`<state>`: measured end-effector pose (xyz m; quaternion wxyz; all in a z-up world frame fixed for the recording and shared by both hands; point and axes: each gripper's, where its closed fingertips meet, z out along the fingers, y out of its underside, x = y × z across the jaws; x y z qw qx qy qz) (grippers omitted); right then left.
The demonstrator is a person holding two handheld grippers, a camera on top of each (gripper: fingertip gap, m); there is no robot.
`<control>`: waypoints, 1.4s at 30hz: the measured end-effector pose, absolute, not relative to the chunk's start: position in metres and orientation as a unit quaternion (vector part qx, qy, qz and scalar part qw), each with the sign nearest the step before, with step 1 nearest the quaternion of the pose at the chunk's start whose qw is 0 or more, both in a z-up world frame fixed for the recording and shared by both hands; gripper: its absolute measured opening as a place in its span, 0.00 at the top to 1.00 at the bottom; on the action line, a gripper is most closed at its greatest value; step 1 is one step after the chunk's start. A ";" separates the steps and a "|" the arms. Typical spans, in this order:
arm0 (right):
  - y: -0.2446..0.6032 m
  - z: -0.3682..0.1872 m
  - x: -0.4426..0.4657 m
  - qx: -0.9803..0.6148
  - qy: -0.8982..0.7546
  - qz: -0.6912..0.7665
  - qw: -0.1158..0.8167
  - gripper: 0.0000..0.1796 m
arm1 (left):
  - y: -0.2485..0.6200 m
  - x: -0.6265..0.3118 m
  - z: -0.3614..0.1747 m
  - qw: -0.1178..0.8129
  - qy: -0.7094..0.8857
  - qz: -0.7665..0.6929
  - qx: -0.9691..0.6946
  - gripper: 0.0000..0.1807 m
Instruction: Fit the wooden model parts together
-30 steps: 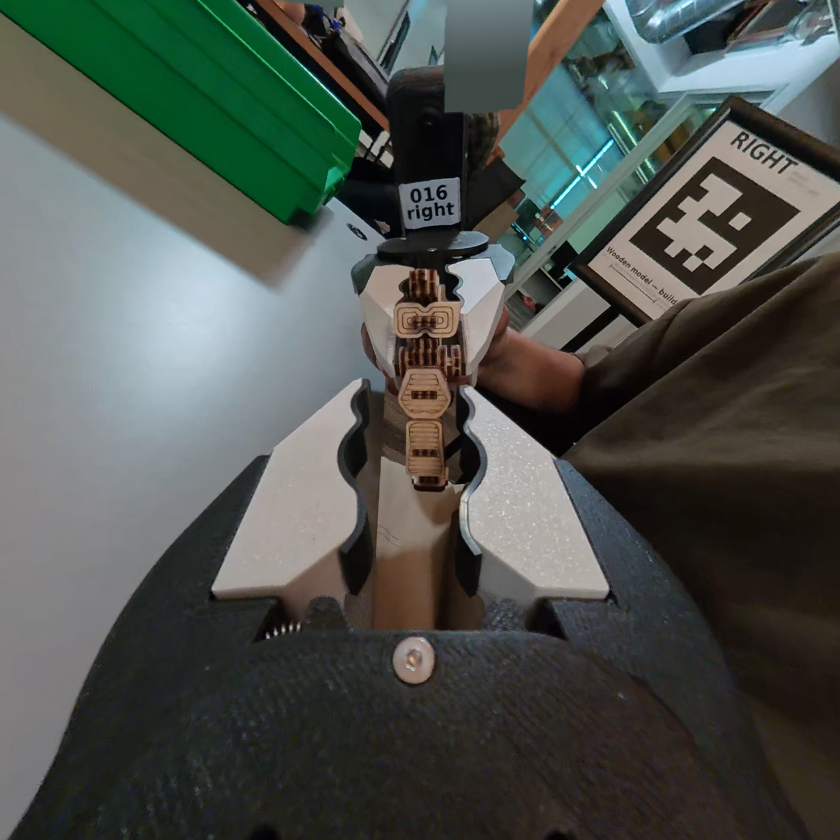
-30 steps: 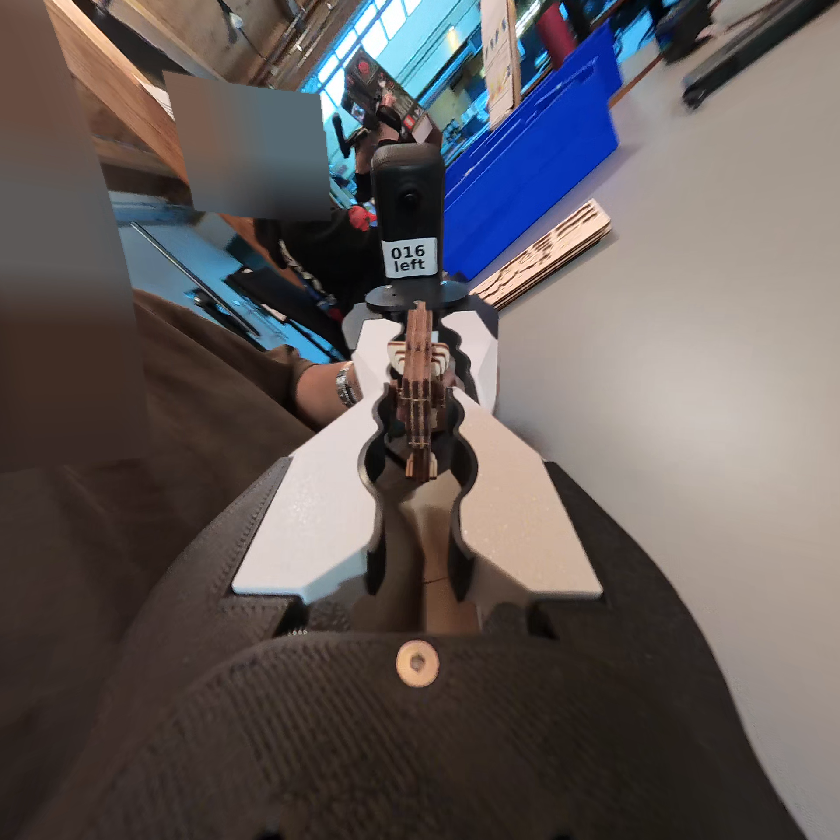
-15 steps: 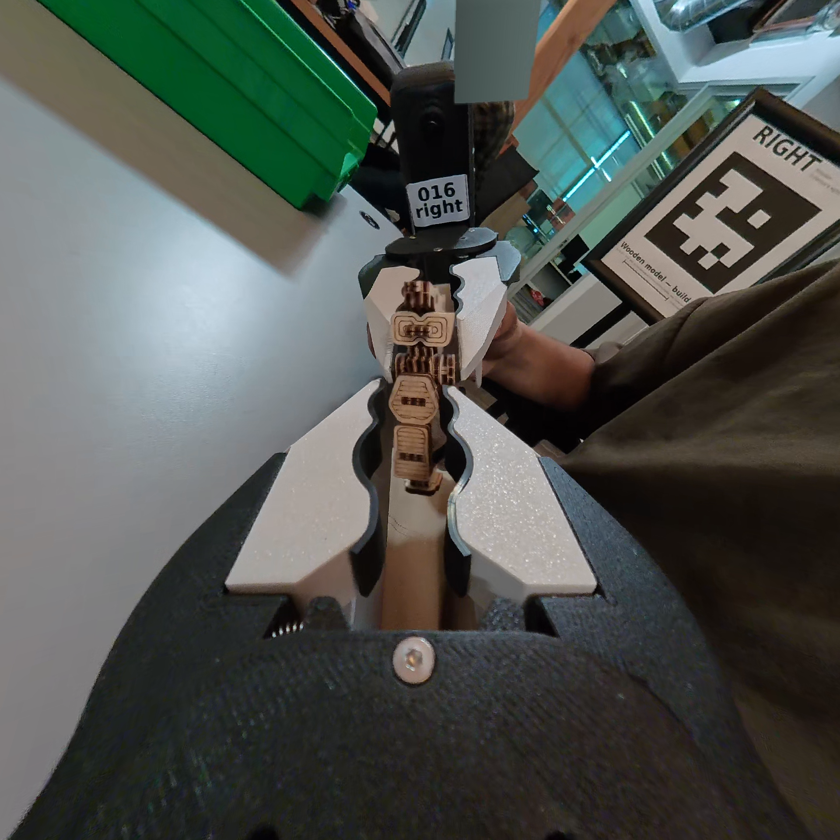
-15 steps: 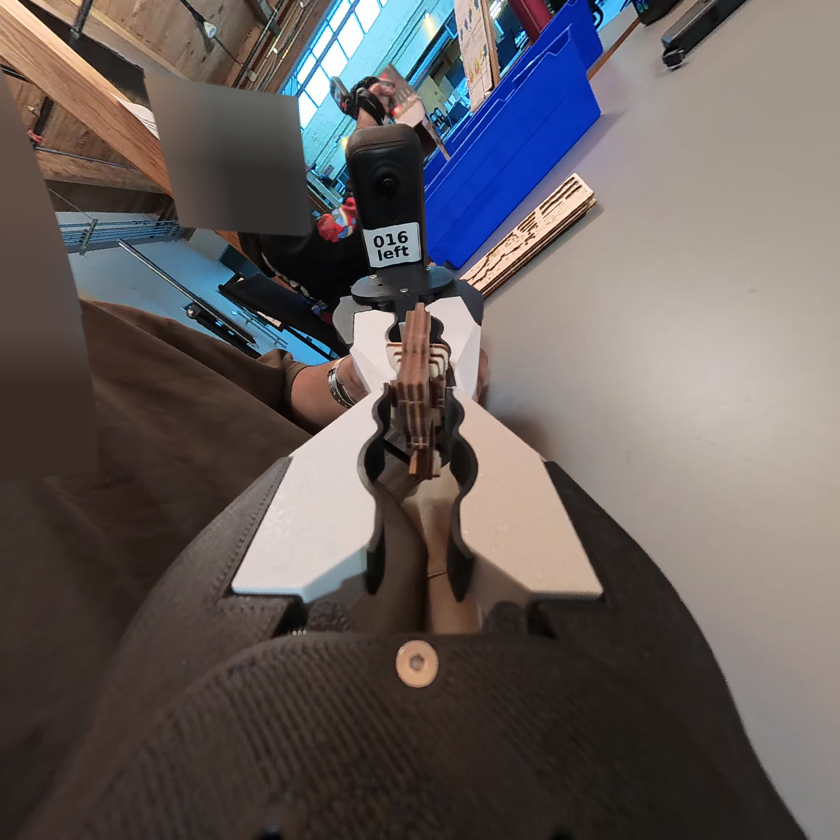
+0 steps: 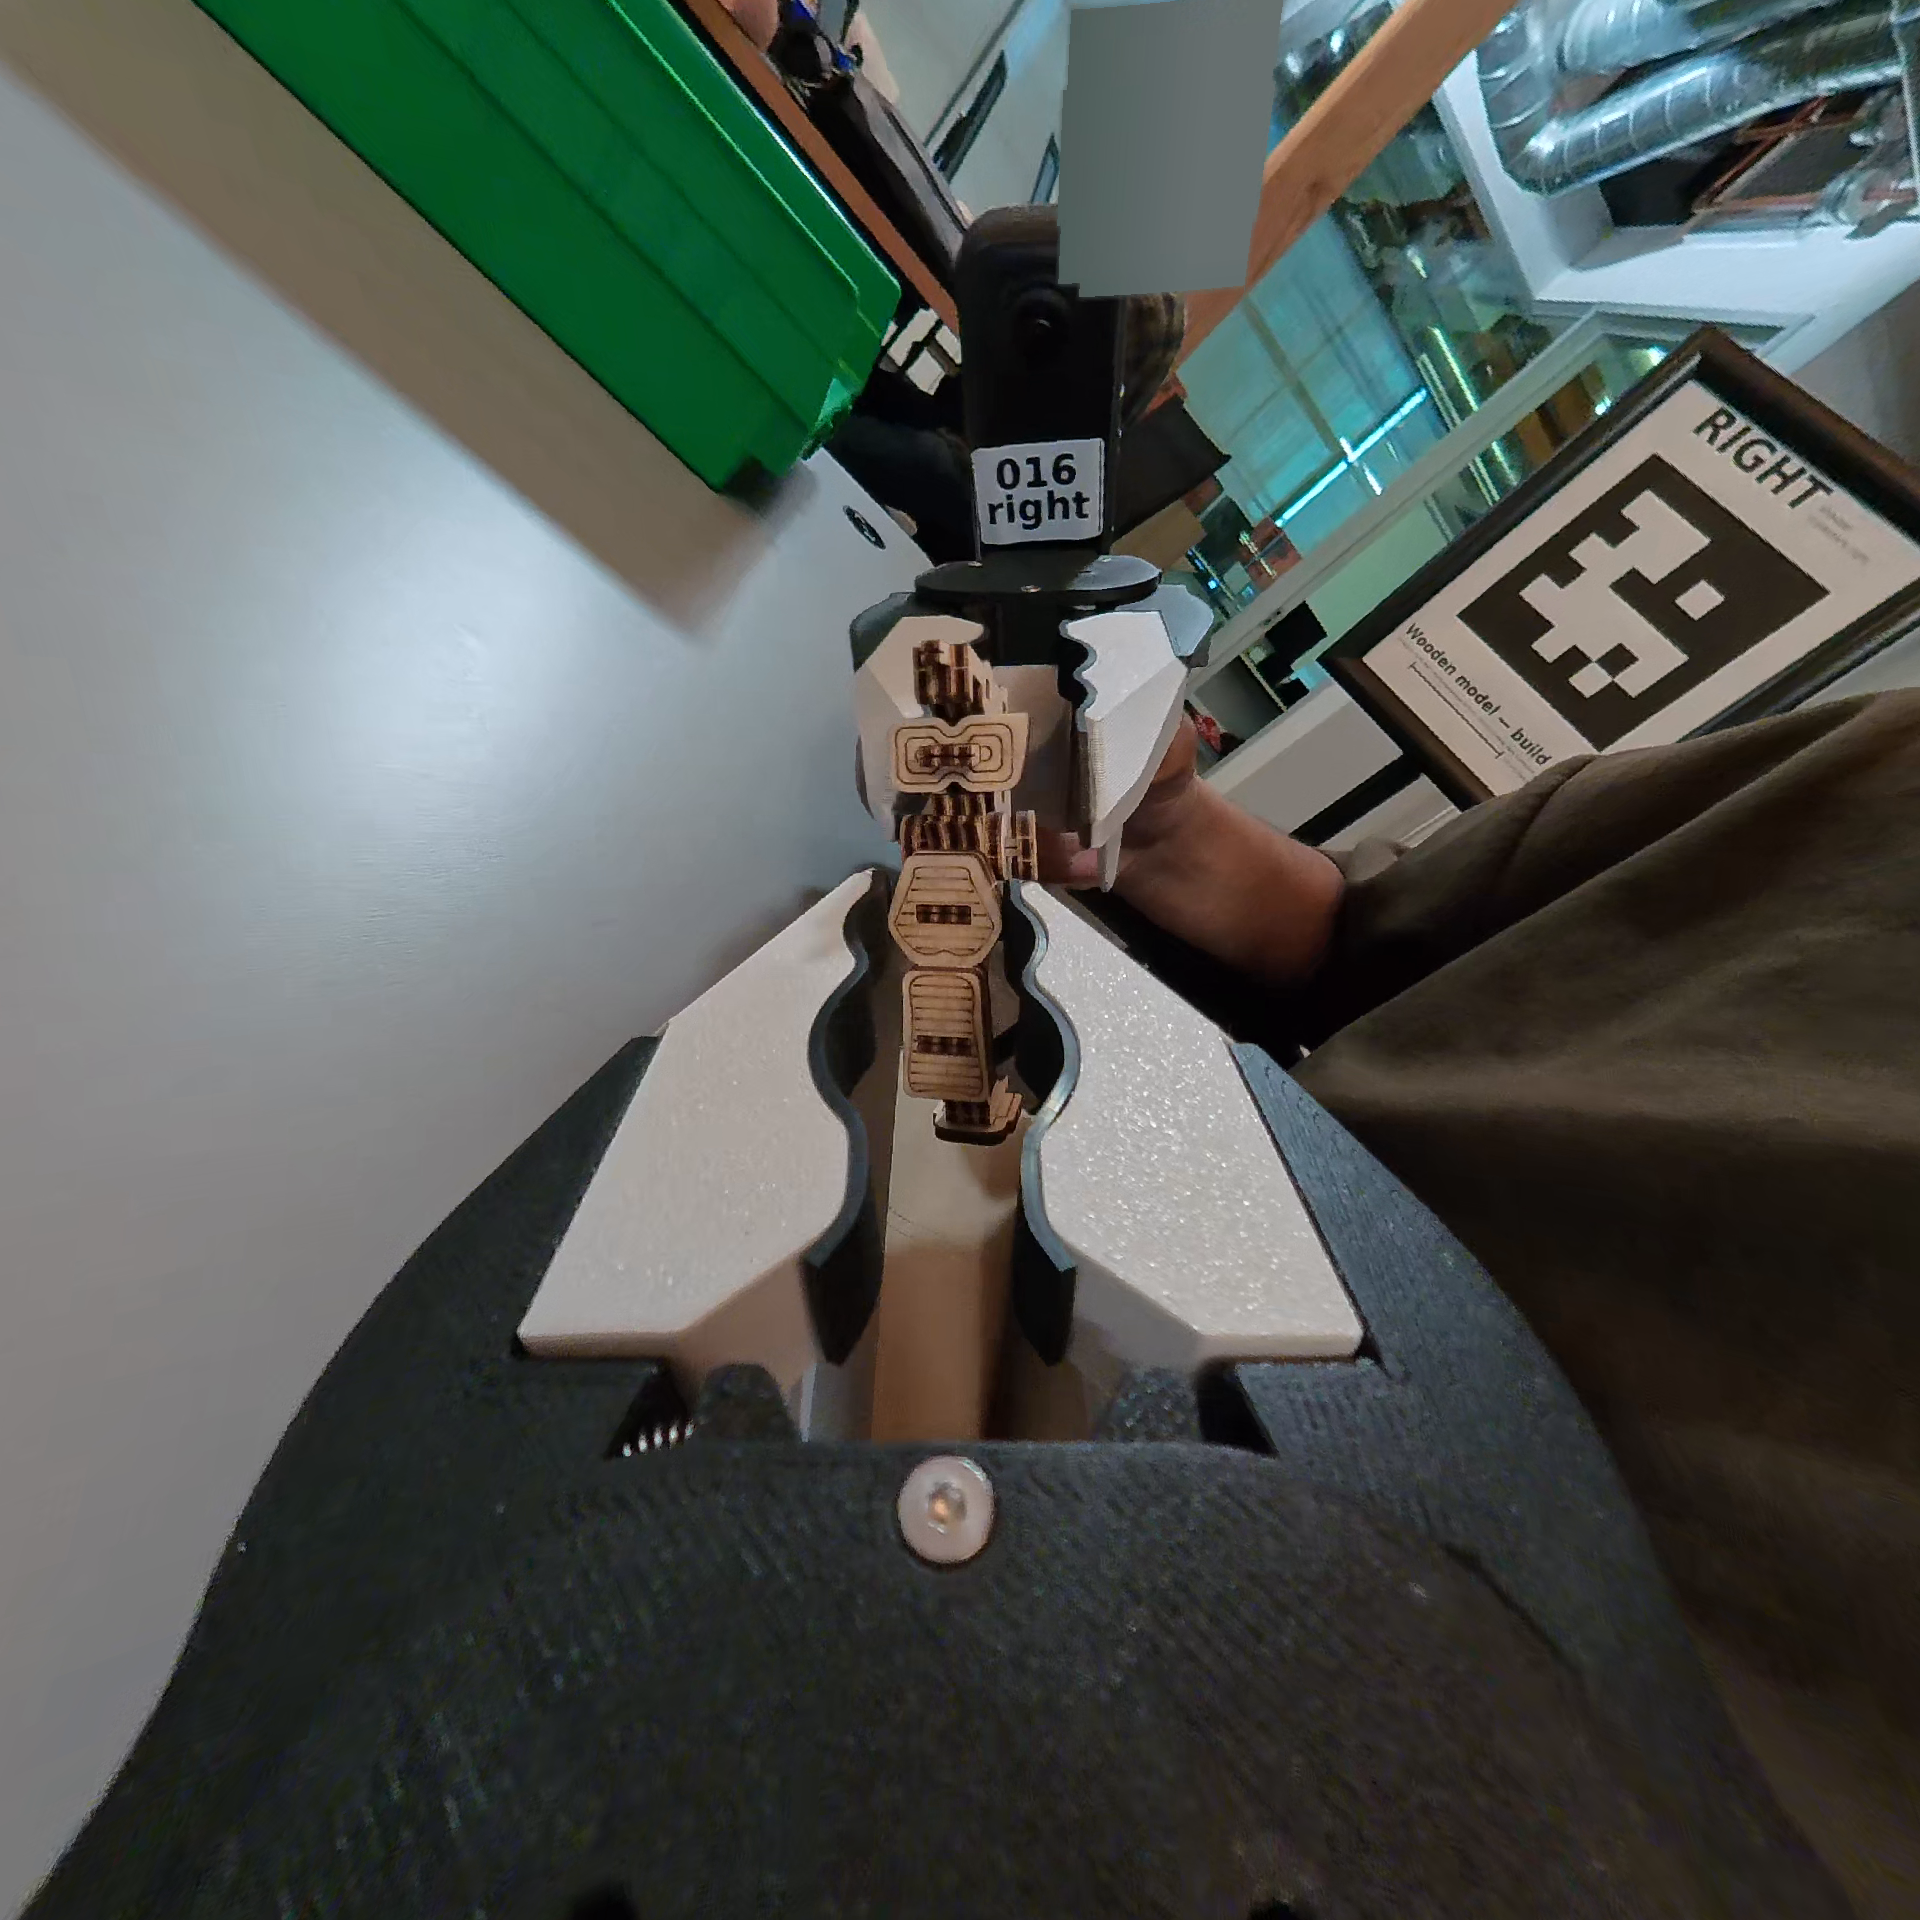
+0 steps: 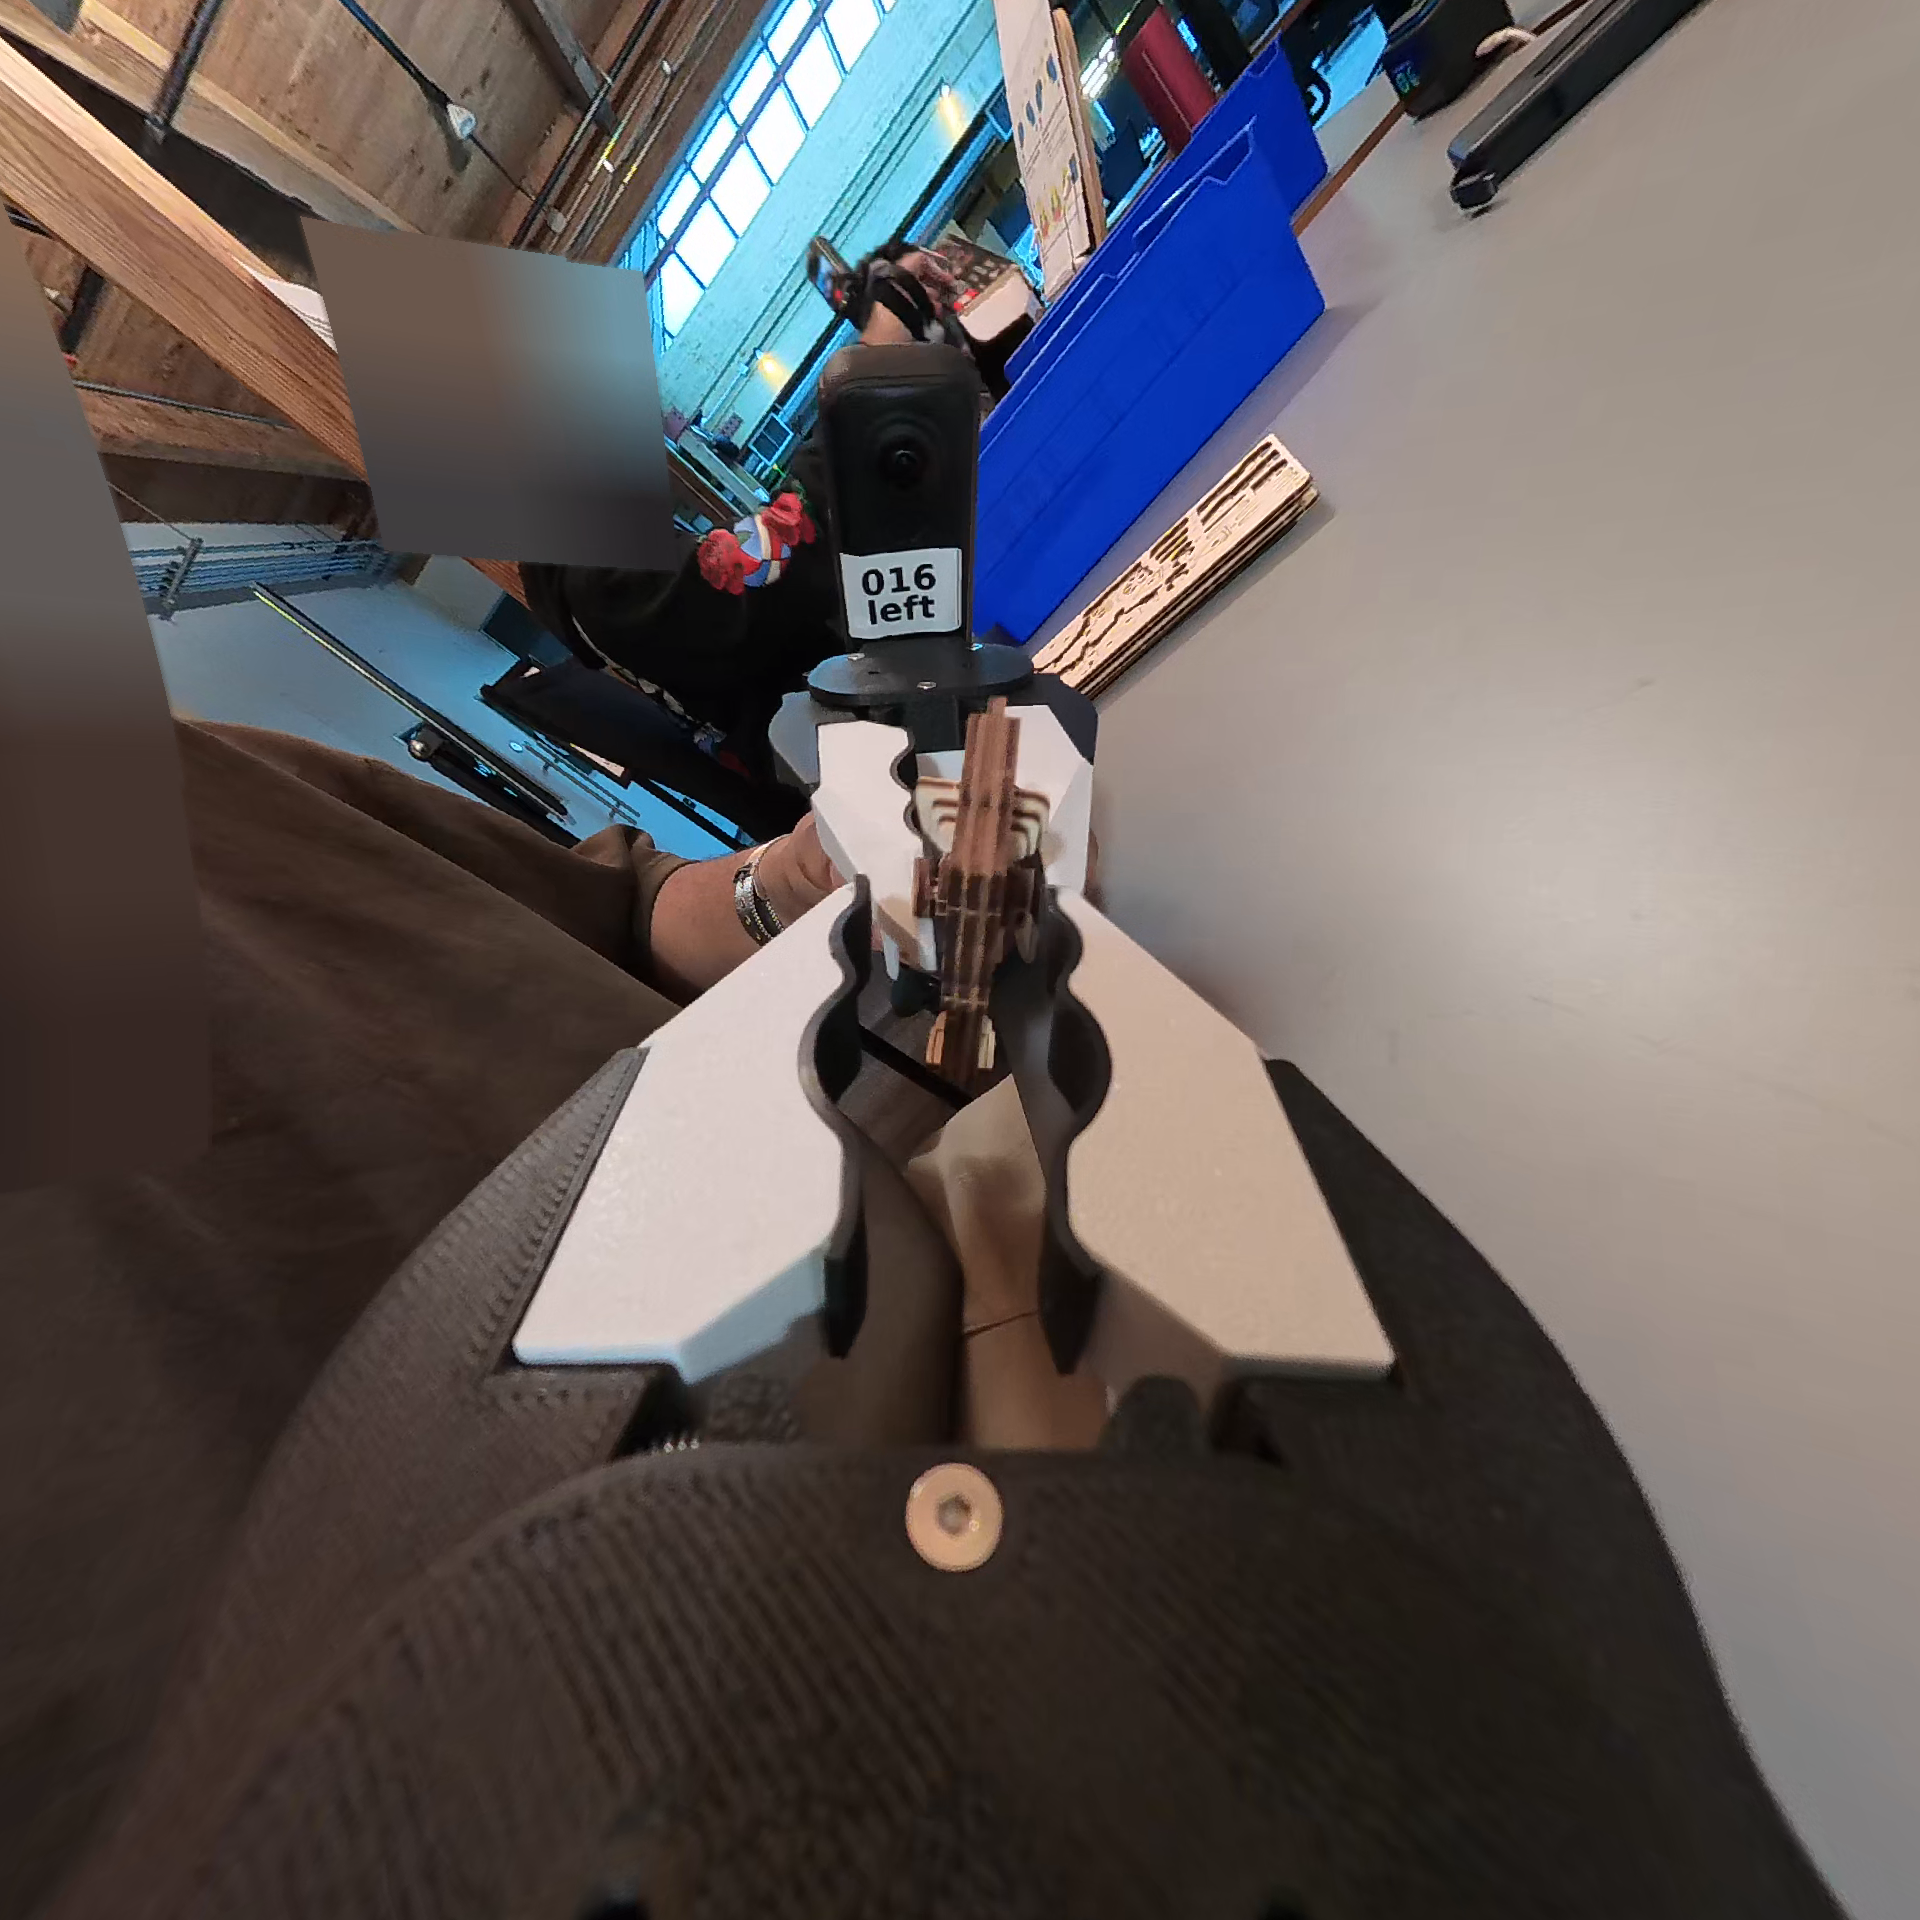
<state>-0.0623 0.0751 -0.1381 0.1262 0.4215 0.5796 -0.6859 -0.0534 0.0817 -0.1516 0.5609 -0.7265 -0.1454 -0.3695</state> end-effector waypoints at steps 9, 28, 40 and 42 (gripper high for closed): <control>0.074 -0.143 -0.062 0.427 0.588 -0.675 0.129 0.88 | 0.083 -0.050 -0.153 0.556 -0.149 -0.378 -0.725 0.90; 0.075 -0.140 -0.062 0.428 0.573 -0.684 0.148 0.88 | 0.082 -0.049 -0.143 0.570 -0.151 -0.417 -0.691 0.86; 0.077 -0.141 -0.061 0.428 0.578 -0.680 0.146 0.88 | 0.078 -0.060 -0.138 0.581 -0.167 -0.427 -0.672 0.86; 0.075 -0.142 -0.061 0.427 0.582 -0.677 0.146 0.88 | 0.079 -0.060 -0.140 0.579 -0.163 -0.422 -0.678 0.85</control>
